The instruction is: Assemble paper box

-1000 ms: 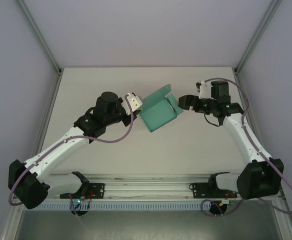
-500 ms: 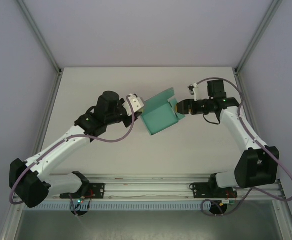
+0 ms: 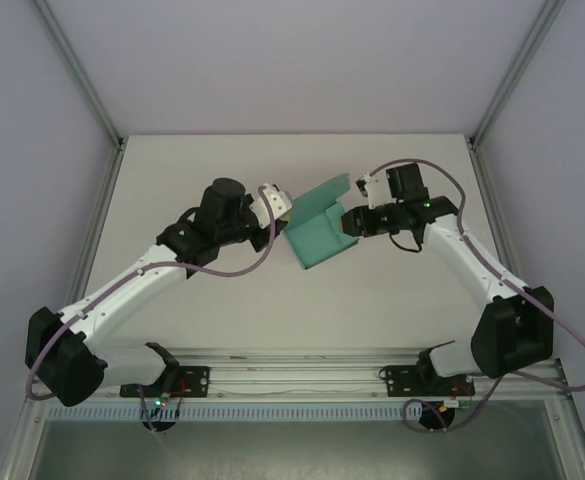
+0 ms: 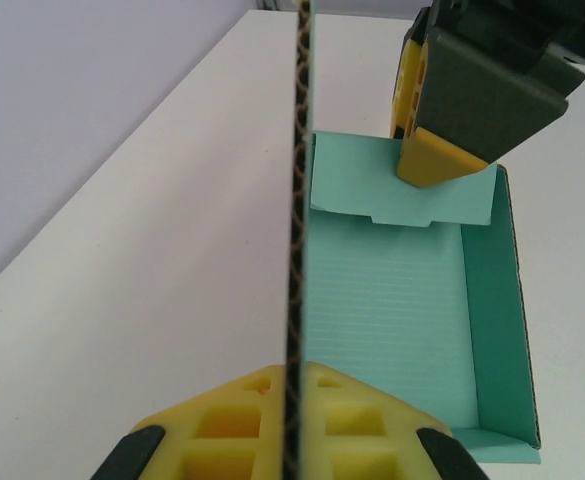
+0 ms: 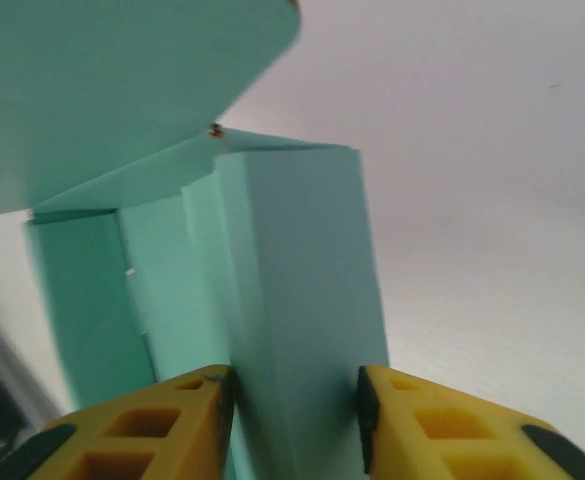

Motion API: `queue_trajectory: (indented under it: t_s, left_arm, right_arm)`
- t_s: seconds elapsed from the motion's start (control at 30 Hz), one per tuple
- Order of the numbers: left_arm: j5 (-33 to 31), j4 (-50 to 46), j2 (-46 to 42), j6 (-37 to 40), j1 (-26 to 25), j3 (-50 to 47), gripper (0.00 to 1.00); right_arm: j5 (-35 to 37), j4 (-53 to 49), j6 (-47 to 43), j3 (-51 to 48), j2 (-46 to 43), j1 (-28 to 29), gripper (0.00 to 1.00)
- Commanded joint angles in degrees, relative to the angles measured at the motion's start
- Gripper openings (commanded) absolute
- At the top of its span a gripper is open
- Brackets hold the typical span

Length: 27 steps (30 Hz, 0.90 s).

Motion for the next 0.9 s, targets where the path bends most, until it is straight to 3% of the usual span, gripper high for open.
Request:
queue_trajectory:
  t_s: [0.0,0.3,0.4,0.57,0.7,0.87]
  left_arm:
    - [0.7,2.4,-0.1,-2.7,-0.1,2.2,0.0]
    - [2.5,2.0,0.4,-4.7,-0.1,3.1,0.0]
    - [2.1,1.6,0.5,-5.1,-0.1,3.4,0.0]
    - [2.1,1.0,0.9,-5.8,-0.1,4.0,0.0]
    - [0.6,2.0,0.9,-8.3,-0.1,4.4,0.0]
    - [-1.6,2.2,1.6,-10.6,-0.1,5.1,0.0]
  right_arm:
    - [14.4,3.3,3.1,-0.8,-0.5,4.0,0.33]
    - [36.2,7.4,-1.0,-3.5,1.0,12.4,0.32]
    - [41.5,5.1,-2.8,-1.8,3.4,13.9,0.27]
    - [47.6,4.4,-2.6,-0.1,5.7,15.5,0.06]
    - [56.7,3.8,-0.8,1.2,8.2,16.7,0.0]
    - [70.9,0.1,1.4,3.4,13.8,17.7,0.0]
